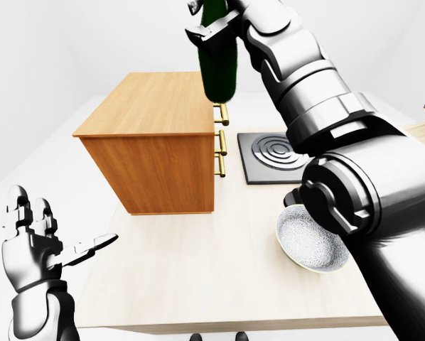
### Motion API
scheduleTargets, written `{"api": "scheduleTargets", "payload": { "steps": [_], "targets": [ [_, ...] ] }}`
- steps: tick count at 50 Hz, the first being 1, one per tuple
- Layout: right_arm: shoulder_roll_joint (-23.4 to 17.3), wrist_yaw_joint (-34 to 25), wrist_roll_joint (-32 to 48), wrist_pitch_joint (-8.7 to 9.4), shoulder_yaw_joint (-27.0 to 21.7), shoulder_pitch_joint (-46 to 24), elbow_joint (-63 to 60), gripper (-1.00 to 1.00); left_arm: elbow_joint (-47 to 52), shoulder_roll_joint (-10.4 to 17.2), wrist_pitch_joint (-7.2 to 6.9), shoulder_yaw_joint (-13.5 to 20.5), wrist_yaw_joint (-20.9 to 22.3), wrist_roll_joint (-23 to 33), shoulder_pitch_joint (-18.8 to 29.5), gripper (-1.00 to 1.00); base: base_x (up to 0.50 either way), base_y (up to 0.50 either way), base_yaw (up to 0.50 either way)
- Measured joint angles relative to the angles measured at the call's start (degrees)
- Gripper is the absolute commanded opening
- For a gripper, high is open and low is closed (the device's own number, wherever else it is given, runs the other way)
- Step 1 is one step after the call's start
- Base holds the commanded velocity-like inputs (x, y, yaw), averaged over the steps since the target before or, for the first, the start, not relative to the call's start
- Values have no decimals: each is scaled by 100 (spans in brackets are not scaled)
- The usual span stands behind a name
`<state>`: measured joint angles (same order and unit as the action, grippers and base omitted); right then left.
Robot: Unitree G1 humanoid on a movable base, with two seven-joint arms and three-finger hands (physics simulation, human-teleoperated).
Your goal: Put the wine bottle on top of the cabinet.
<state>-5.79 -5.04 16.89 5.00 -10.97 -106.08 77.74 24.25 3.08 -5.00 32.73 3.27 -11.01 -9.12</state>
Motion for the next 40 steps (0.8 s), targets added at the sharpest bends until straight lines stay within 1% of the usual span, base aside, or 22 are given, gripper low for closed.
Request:
{"api": "scheduleTargets", "payload": {
  "steps": [17,40],
  "targets": [
    [-11,30,-380,0,-88,-75,-7,-93,-28,12,0,-1,-4,-10,5,100,0,0,0],
    [151,-127,-741,0,-54,-104,-32,-93,-13,7,0,16,11,-22,-12,100,0,0,0]
  ]
}}
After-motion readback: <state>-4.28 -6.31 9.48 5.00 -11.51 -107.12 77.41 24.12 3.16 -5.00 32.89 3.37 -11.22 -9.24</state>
